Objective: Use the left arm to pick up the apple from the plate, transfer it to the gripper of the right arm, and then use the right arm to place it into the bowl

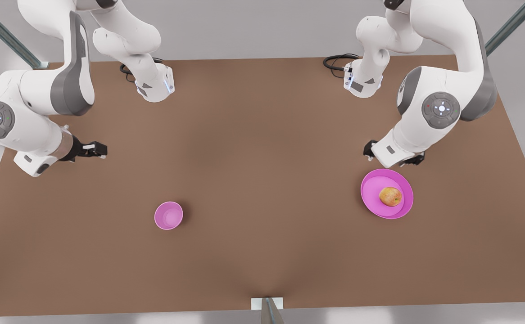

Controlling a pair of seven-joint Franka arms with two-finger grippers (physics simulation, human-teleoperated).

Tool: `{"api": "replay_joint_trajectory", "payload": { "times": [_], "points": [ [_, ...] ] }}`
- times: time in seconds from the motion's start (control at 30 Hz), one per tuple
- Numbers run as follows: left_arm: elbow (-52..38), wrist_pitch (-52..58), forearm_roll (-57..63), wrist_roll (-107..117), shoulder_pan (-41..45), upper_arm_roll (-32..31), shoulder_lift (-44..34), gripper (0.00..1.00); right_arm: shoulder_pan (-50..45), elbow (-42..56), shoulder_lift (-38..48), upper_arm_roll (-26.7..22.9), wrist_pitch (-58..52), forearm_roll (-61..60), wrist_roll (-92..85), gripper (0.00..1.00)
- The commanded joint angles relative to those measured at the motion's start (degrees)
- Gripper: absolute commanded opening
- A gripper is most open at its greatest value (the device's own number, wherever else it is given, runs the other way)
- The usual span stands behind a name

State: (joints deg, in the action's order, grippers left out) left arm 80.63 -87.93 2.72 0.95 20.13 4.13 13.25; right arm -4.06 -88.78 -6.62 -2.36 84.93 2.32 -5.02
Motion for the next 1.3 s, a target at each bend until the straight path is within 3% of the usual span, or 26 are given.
{"api": "replay_joint_trajectory", "payload": {
  "times": [0.0, 0.07, 0.2, 0.37, 0.53, 1.27],
  "points": [
    [0.0, -2.7, 0.5, 3.7, 0.0, 0.0, -0.1, 1.0, 0.0, 0.0, 0.0, 0.0, 2.3, -0.6, -2.4, 1.0],
    [1.2, -3.1, 0.5, 5.1, -0.1, 0.4, 1.4, 1.0, 0.0, 0.0, -0.1, -0.1, 2.3, -0.6, -2.4, 1.0],
    [27.1, -40.5, 0.1, 34.3, -1.3, 6.7, 4.2, 1.0, -0.1, 0.1, -0.7, 0.0, 3.4, 0.1, -2.5, 1.0],
    [41.3, -59.3, -1.5, 47.5, -2.2, 9.9, 4.2, 1.0, -0.1, 0.0, -0.9, 0.0, 4.0, 0.1, -2.5, 1.0],
    [43.3, -65.3, -6.8, 47.0, -3.0, 10.0, 5.5, 1.0, -0.2, -0.5, -1.3, 0.0, 4.2, 0.3, -2.5, 1.0],
    [44.3, -65.0, -6.6, 44.7, -4.7, 10.1, 10.0, 1.0, -0.2, -0.5, -2.3, 0.0, 5.0, 0.4, -2.6, 1.0]
  ]
}}
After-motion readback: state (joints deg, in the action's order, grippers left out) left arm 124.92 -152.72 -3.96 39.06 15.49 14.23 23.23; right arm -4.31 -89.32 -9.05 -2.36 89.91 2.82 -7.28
